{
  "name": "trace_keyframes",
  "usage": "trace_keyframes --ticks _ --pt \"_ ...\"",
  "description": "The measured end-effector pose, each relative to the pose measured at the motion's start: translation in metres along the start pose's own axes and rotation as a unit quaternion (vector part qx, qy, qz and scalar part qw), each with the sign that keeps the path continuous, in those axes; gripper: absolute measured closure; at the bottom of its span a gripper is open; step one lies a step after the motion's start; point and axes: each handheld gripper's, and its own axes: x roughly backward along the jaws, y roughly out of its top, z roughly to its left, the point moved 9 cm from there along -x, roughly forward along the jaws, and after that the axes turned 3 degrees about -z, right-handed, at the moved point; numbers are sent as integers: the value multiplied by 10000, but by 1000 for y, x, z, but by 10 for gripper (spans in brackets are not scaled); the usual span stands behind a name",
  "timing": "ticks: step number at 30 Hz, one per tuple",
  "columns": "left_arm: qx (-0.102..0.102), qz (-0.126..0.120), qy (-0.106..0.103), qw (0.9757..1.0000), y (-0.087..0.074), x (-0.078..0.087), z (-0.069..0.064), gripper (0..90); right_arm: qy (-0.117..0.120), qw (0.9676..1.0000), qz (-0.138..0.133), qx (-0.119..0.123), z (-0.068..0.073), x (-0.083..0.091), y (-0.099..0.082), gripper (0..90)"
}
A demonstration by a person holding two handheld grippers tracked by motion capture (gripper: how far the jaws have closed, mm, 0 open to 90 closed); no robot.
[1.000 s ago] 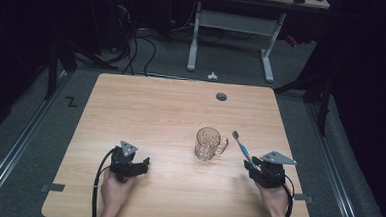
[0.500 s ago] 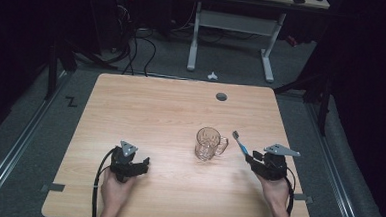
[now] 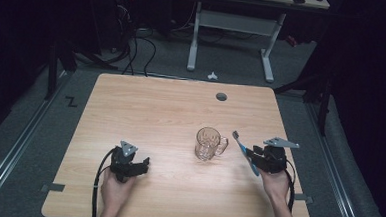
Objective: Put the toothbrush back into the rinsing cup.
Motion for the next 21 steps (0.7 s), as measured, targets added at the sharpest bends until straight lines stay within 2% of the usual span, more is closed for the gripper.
trace_keyframes --ticks 13,21 --pt "-2 1 1 10000 0 0 0 218 -61 9995 264 165 -2 -10 15 626" --pt "1 1 -1 10000 0 0 0 218 -166 9974 653 267 -10 -24 17 627"
